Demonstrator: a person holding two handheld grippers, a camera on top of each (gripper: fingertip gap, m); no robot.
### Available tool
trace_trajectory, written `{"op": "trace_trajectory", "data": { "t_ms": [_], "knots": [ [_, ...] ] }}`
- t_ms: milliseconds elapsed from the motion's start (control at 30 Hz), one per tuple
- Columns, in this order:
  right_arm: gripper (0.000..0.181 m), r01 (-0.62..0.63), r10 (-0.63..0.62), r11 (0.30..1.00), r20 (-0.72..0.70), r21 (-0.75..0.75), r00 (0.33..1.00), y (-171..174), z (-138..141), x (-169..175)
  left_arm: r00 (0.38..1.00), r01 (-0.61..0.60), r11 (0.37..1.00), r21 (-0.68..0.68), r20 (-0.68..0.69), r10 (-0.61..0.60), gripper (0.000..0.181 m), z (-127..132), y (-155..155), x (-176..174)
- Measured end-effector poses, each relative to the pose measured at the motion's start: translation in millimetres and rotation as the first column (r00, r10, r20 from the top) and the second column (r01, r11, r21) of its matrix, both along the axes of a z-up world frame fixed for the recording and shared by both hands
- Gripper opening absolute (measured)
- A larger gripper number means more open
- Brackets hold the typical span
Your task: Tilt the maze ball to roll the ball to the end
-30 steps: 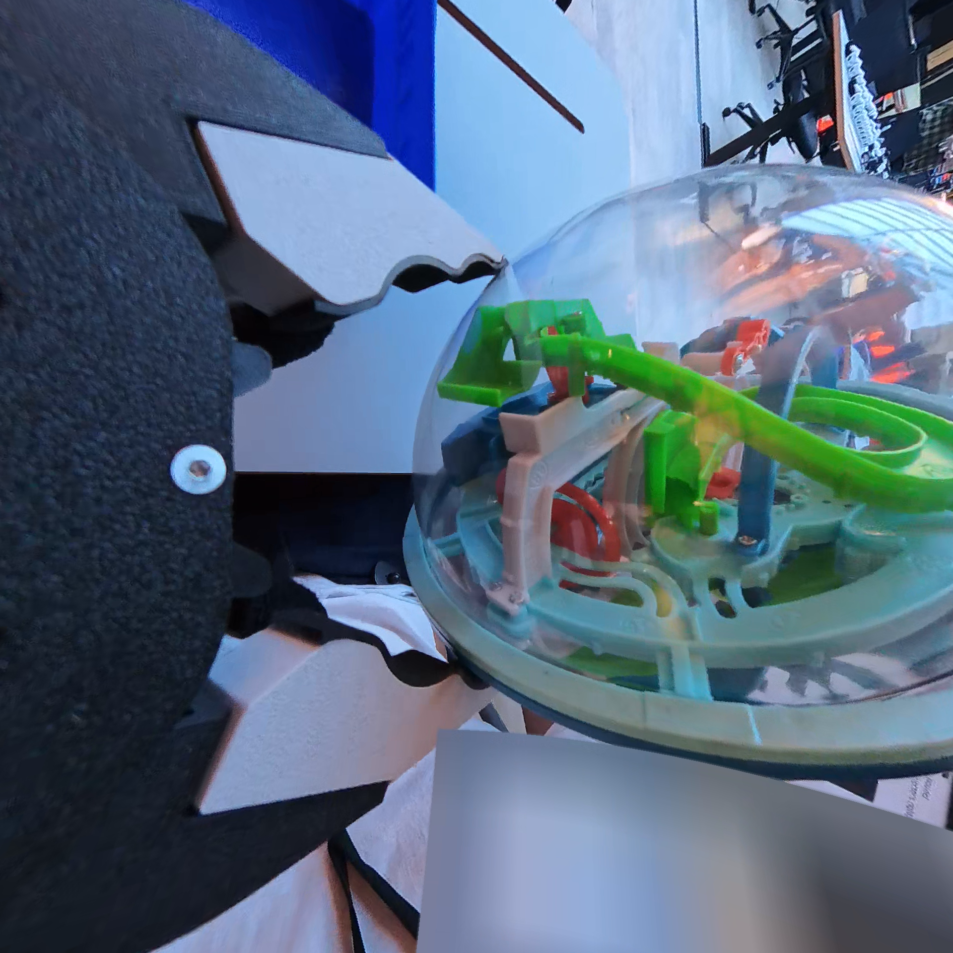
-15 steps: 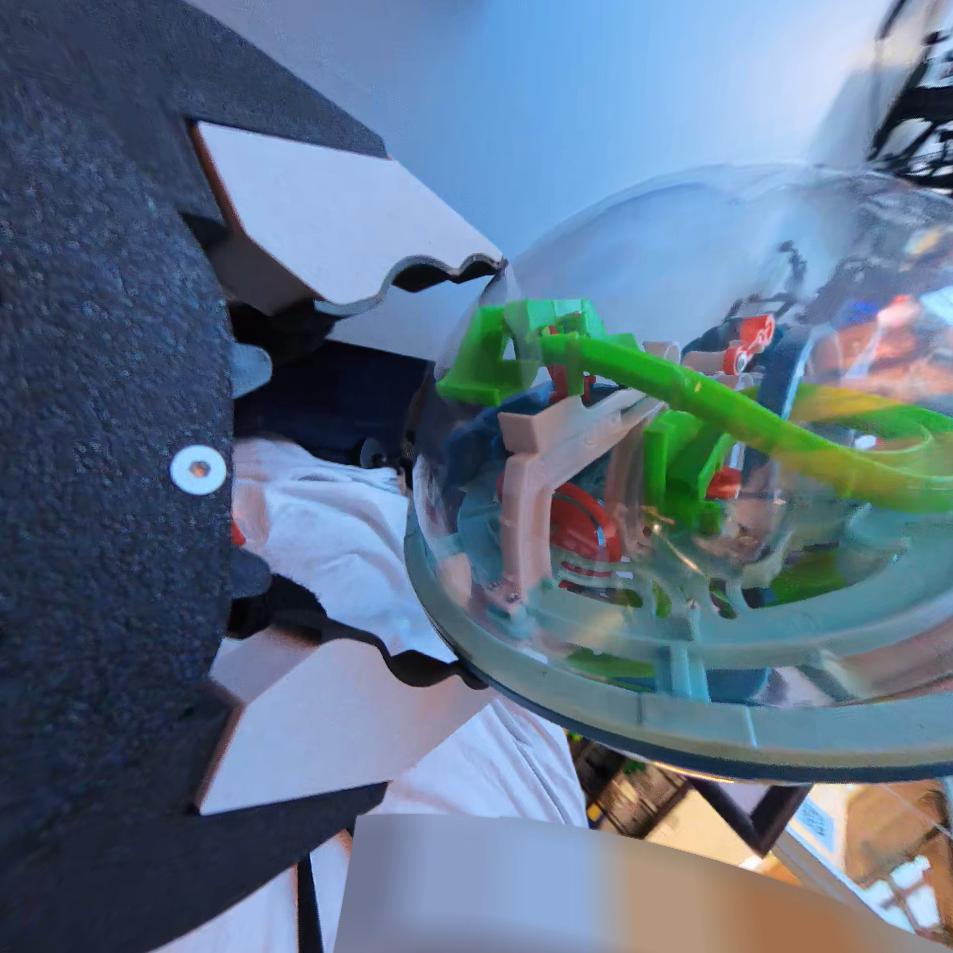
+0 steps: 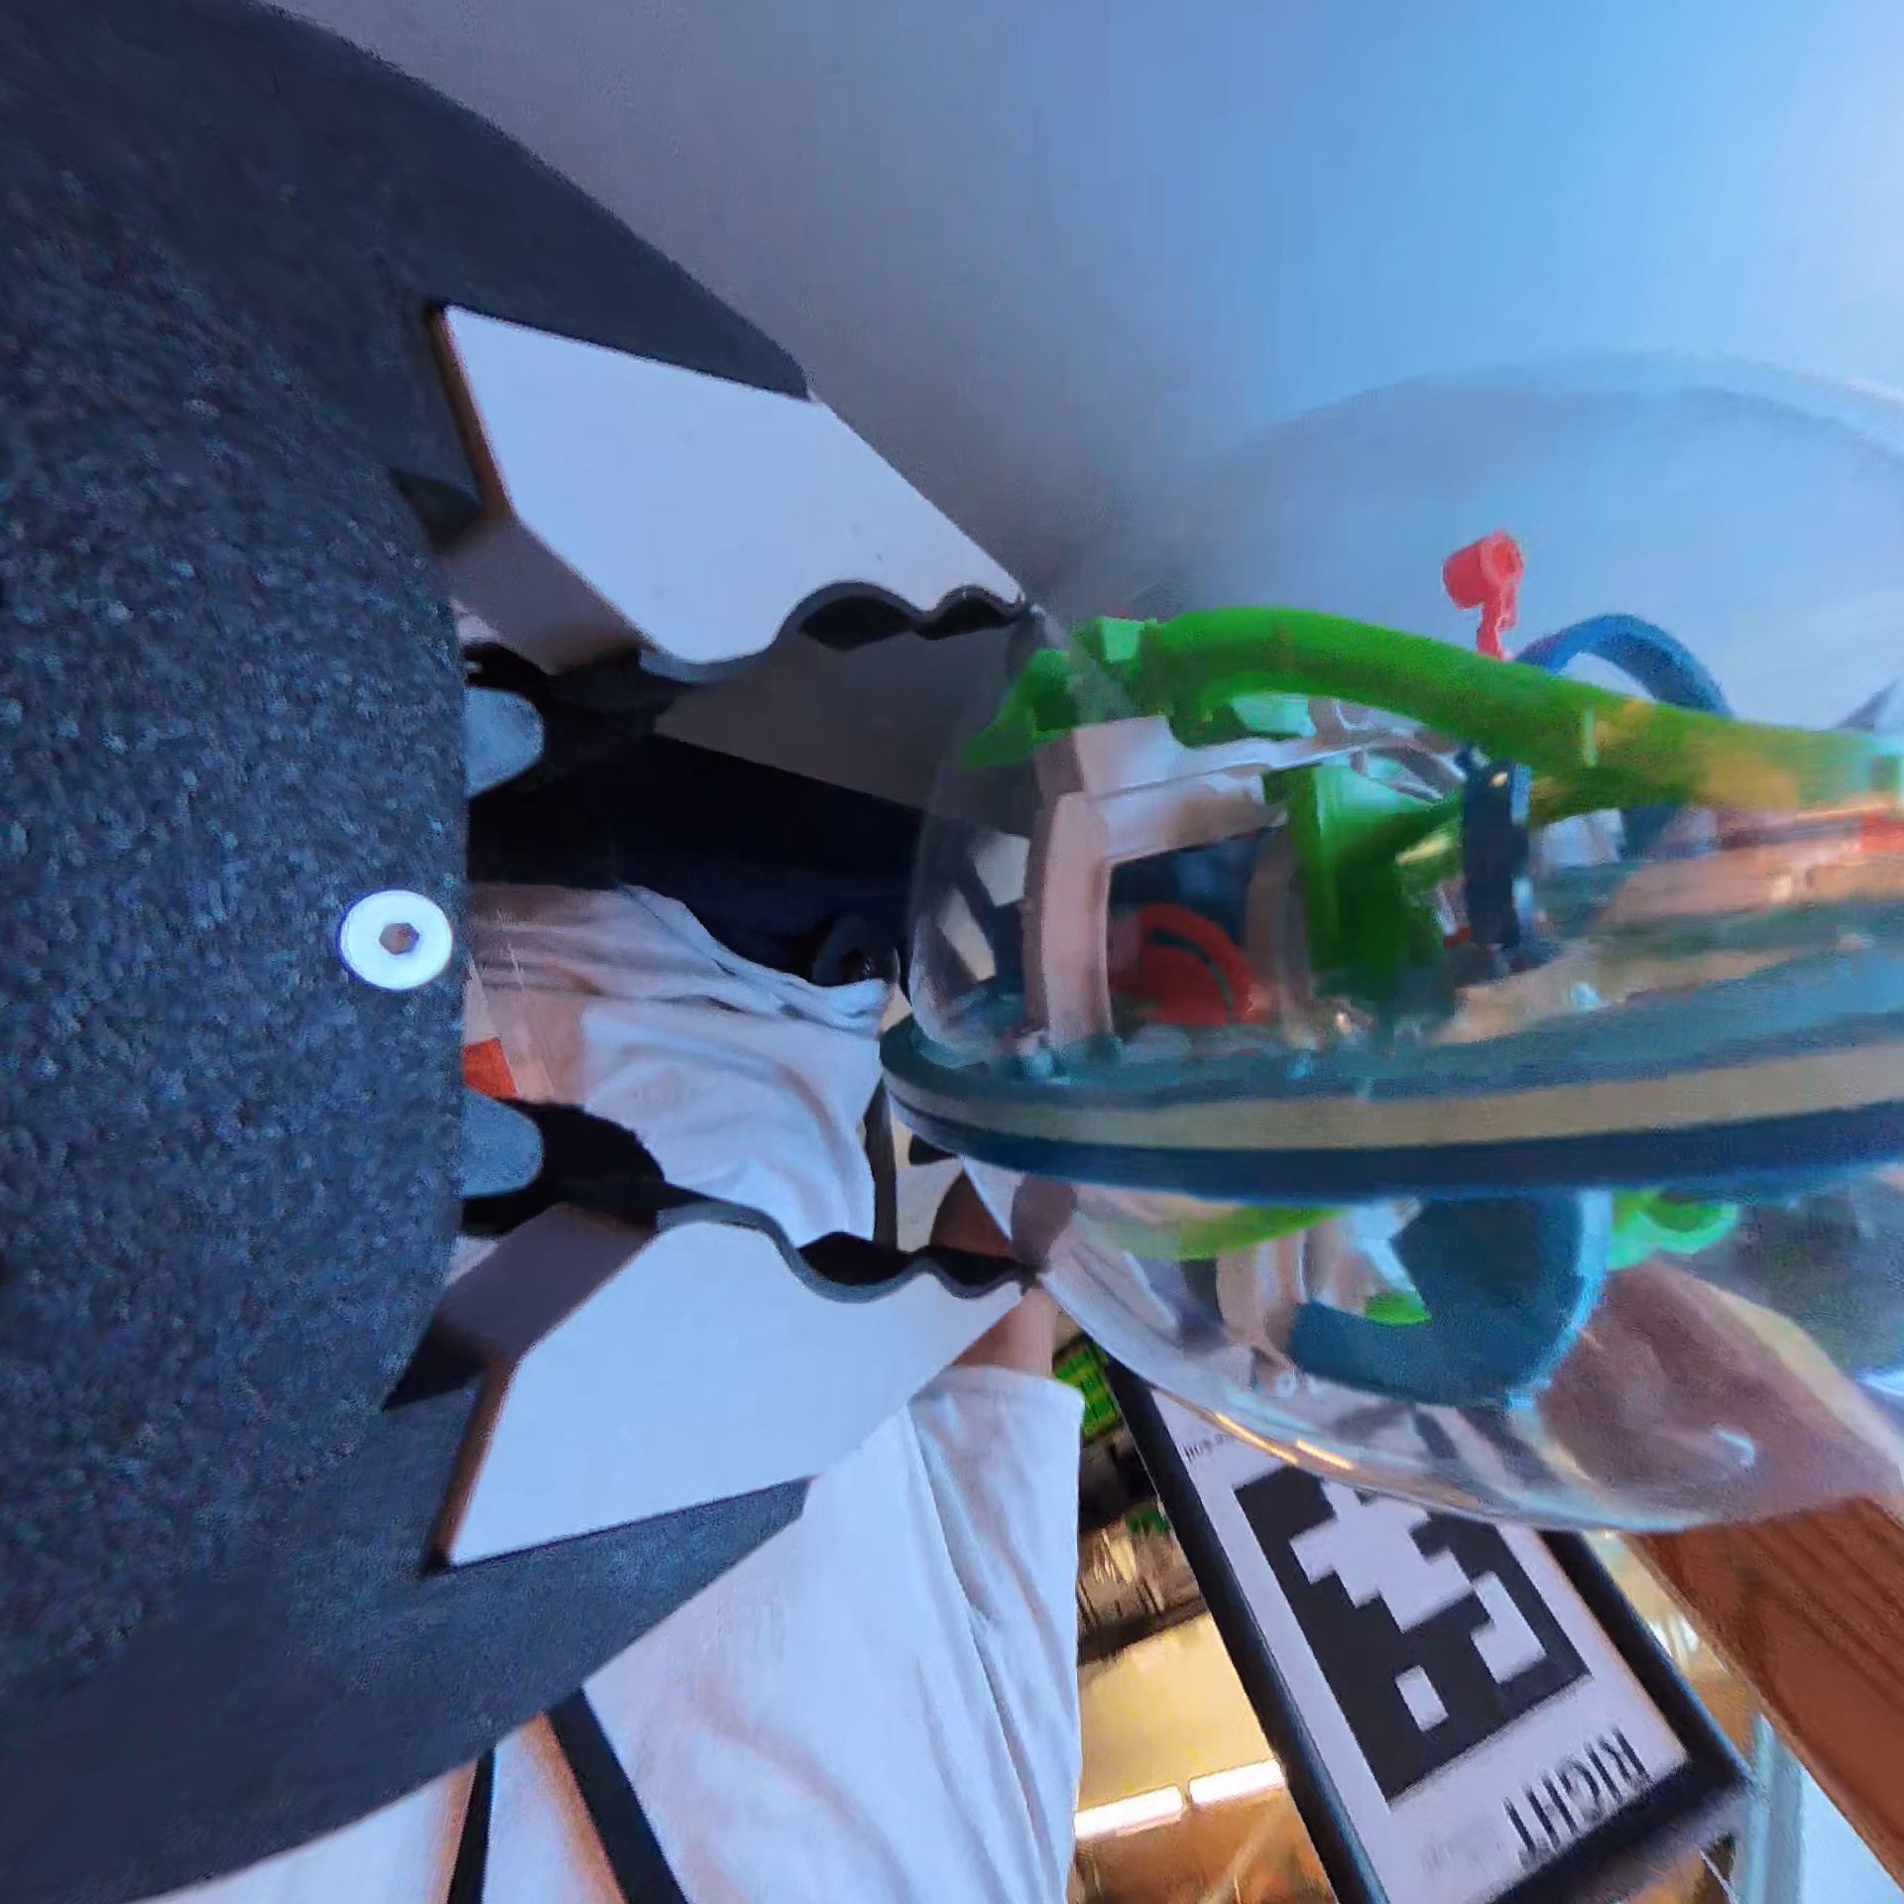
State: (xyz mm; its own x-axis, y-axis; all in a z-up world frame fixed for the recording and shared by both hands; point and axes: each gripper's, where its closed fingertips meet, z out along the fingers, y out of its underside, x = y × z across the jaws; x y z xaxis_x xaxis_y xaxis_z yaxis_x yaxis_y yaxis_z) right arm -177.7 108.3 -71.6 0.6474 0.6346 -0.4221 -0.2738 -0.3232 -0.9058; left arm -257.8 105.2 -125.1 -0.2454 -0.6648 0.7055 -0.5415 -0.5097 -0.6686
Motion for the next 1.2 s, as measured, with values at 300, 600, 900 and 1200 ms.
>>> {"op": "trace_trajectory", "data": {
  "t_ms": [300,600,900,1200],
  "knots": [
    [0.15,-0.032,0.034,0.995,0.017,-0.092,0.999,24.3,-1.1,0.9,0.989,-0.142,0.734,0.664,0.057,0.14,0.159,14.8,51.0,-10.5],
    [0.148,-0.002,0.018,0.99,0.117,-0.141,0.993,79.1,-12.7,9.2,0.99,-0.139,0.555,0.82,0.136,0.047,0.159,23.0,99.8,30.8],
    [0.151,-0.047,0.047,0.999,0.046,-0.003,0.998,94.2,5.5,3.0,0.995,-0.099,0.711,0.696,0.083,0.058,0.155,-6.7,110.0,32.2],
    [0.154,0.049,-0.139,0.982,0.529,0.181,0.837,39.9,-17.6,26.5,0.993,-0.117,0.867,0.484,0.087,0.085,0.15,-1.1,99.0,35.2]
  ]
}}
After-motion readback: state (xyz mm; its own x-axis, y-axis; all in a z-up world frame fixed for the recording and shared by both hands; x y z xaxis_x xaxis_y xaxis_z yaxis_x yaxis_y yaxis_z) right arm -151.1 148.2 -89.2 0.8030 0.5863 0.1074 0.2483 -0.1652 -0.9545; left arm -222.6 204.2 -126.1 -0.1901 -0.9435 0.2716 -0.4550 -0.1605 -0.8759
